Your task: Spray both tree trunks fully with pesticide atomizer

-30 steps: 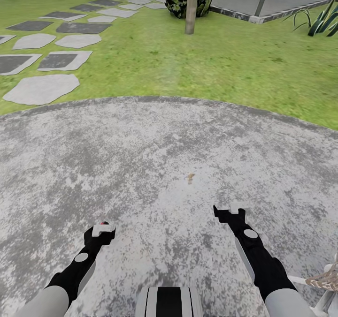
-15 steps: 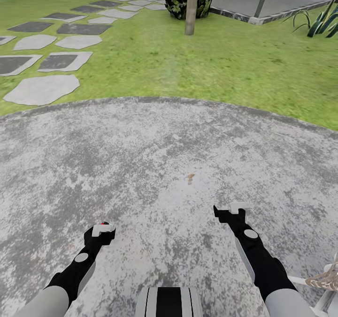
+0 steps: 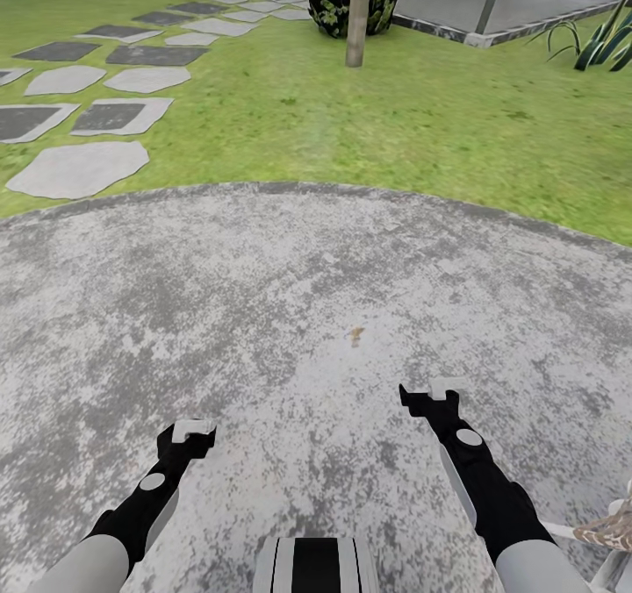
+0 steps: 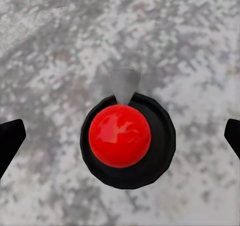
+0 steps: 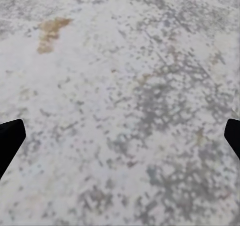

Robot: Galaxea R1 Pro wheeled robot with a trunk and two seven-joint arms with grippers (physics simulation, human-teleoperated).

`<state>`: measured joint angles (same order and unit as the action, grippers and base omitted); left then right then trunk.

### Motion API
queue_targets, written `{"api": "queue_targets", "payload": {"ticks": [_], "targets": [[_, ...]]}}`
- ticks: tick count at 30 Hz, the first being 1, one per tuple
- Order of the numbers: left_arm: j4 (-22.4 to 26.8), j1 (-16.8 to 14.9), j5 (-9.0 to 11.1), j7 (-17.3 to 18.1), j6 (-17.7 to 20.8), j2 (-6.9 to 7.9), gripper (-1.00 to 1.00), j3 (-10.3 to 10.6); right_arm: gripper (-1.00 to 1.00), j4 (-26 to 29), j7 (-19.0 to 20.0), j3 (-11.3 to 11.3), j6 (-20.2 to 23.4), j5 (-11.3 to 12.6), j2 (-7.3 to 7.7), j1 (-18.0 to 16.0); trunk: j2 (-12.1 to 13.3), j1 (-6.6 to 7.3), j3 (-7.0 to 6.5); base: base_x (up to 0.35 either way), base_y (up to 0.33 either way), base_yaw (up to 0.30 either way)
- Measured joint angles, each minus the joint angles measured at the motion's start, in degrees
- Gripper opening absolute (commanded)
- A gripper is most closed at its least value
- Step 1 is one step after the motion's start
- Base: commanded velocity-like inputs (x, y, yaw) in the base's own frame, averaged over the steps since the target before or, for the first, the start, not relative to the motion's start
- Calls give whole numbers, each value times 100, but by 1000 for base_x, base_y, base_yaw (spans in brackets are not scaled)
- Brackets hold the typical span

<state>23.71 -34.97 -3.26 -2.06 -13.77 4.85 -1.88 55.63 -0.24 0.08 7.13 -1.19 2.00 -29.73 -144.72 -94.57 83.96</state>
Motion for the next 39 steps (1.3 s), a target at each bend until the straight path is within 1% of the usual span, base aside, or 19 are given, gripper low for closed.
{"api": "queue_targets", "payload": {"ticks": [13,14,39], "targets": [[-4,1,0,5,0,0,100,11,100,0,0,0,0,0,-1,-4,0,0,0,2,0,0],[-7,1,0,6,0,0,-100,13,100,0,0,0,0,0,-2,-3,0,0,0,0,0,0],[-3,1,3,9,-1,0,-100,8,100,0,0,0,0,0,0,-3,0,0,0,0,0,0]]}}
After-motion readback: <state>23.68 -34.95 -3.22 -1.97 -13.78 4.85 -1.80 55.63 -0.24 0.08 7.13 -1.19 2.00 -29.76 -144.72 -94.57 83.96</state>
